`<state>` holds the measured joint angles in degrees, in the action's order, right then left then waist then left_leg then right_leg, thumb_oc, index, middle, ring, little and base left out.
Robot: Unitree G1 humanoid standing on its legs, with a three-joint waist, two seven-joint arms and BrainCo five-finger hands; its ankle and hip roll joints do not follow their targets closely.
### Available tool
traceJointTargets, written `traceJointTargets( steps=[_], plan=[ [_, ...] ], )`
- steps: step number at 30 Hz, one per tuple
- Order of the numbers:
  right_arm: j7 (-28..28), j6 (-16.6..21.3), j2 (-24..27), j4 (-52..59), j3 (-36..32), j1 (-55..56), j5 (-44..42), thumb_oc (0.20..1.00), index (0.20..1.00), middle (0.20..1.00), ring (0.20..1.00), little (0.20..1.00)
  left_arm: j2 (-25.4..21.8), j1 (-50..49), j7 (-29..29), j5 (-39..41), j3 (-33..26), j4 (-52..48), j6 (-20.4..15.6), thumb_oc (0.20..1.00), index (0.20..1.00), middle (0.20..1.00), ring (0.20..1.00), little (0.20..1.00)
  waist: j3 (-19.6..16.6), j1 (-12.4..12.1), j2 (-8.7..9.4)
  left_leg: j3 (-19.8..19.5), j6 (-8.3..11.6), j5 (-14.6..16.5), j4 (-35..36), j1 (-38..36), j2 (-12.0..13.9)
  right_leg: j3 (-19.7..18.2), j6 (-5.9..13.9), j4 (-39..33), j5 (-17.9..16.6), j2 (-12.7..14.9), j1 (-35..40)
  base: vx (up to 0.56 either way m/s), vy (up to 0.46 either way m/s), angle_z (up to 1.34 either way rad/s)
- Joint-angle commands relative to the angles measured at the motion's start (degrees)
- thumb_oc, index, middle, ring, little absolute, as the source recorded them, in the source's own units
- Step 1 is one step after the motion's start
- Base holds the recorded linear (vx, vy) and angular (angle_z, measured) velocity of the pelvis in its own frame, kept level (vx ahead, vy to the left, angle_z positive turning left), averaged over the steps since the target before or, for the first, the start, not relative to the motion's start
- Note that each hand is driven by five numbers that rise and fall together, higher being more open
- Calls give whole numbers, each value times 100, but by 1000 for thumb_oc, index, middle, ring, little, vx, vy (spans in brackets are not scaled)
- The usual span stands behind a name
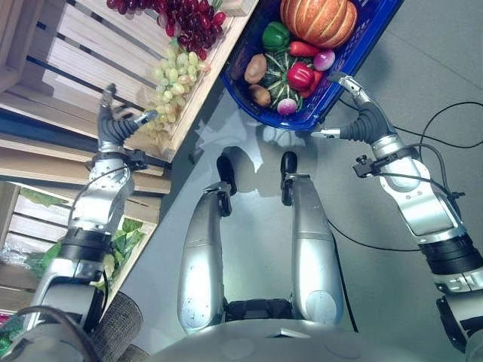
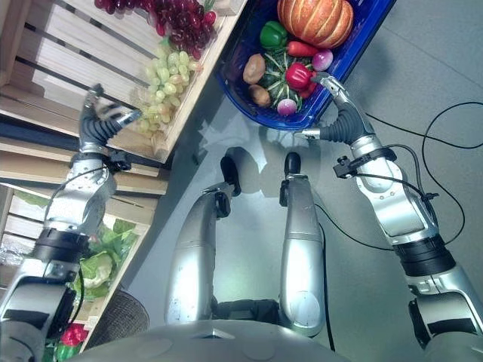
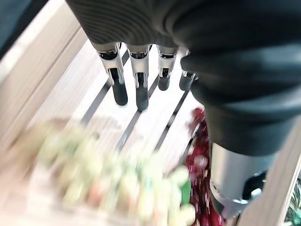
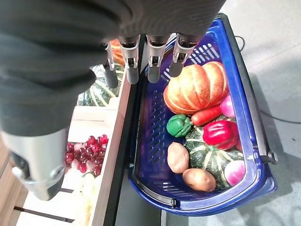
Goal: Pick up fruits and vegetables into the basket
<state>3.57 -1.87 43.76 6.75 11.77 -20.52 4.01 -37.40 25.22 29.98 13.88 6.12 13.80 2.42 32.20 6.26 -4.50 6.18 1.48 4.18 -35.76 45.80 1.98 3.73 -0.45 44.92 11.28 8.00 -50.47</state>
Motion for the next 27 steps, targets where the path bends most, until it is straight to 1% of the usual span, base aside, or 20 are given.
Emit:
traceJointTargets(
  steps=[1, 5, 11, 15, 16, 19, 20, 23, 27],
  plan=[
    [172, 293, -16, 149, 75, -31, -235, 1000, 1000, 1000, 1000, 1000, -324, 75, 587, -878, -21, 115, 14, 1000, 1000, 1000, 1000, 1000, -241, 114, 146, 550, -287, 610, -161, -145, -12, 71, 112, -287, -76, -463, 98, 15, -31, -1],
    [236, 365, -101, 93, 134, -8, -223, 1000, 1000, 1000, 1000, 1000, -275, 279, 627, -1063, 120, 288, 117, 1000, 1000, 1000, 1000, 1000, -241, 167, 192, 569, -274, 631, -202, -76, 29, 48, 127, -249, -80, -492, 8, 2, -12, -4],
    [247, 410, -174, 87, 153, 27, -204, 1000, 1000, 1000, 1000, 1000, -119, 451, 639, -1139, 293, 487, 85, 1000, 1000, 1000, 1000, 1000, -241, 238, 227, 600, -264, 643, -239, 42, 74, 12, 154, -210, -89, -517, -133, 9, -18, -10],
    [257, 397, -182, 80, 186, -17, -227, 1000, 1000, 1000, 1000, 1000, -70, 592, 631, -1182, 429, 632, 139, 1000, 1000, 1000, 1000, 1000, -241, 271, 237, 616, -266, 652, -255, 113, 91, -2, 167, -185, -94, -529, -223, 3, -21, -5],
    [267, 383, -200, 73, 203, -59, -257, 1000, 1000, 1000, 1000, 1000, -38, 707, 601, -1222, 521, 702, 230, 1000, 1000, 1000, 1000, 1000, -241, 293, 249, 618, -262, 666, -295, 178, 104, -14, 170, -165, -96, -530, -283, 2, -34, -3],
    [283, 393, -221, 35, 219, -100, -267, 1000, 1000, 1000, 1000, 1000, -6, 812, 541, -1245, 604, 812, 333, 1000, 1000, 1000, 1000, 1000, -241, 308, 256, 623, -258, 677, -312, 218, 120, -17, 182, -148, -96, -529, -332, 3, -25, -2],
    [293, 391, -233, 4, 224, -133, -275, 1000, 1000, 1000, 1000, 1000, 12, 887, 468, -1221, 672, 928, 434, 1000, 1000, 1000, 1000, 1000, -241, 322, 256, 623, -255, 682, -329, 254, 124, -21, 184, -138, -98, -531, -368, 8, -27, -4],
    [341, 391, -212, -38, 232, -174, -335, 1000, 1000, 1000, 1000, 1000, 100, 995, 387, -981, 784, 1214, 512, 1000, 1000, 1000, 1000, 1000, -241, 363, 262, 636, -235, 658, -299, 302, 137, -31, 201, -149, -115, -542, -434, 13, -20, -5],
    [378, 412, -197, -87, 174, -196, -416, 1000, 1000, 1000, 1000, 1000, 202, 1112, 449, -700, 853, 1540, 594, 1000, 1000, 1000, 1000, 1000, -241, 402, 275, 635, -216, 658, -330, 421, 159, -47, 213, -124, -122, -538, -554, 3, -11, -4]
  ],
)
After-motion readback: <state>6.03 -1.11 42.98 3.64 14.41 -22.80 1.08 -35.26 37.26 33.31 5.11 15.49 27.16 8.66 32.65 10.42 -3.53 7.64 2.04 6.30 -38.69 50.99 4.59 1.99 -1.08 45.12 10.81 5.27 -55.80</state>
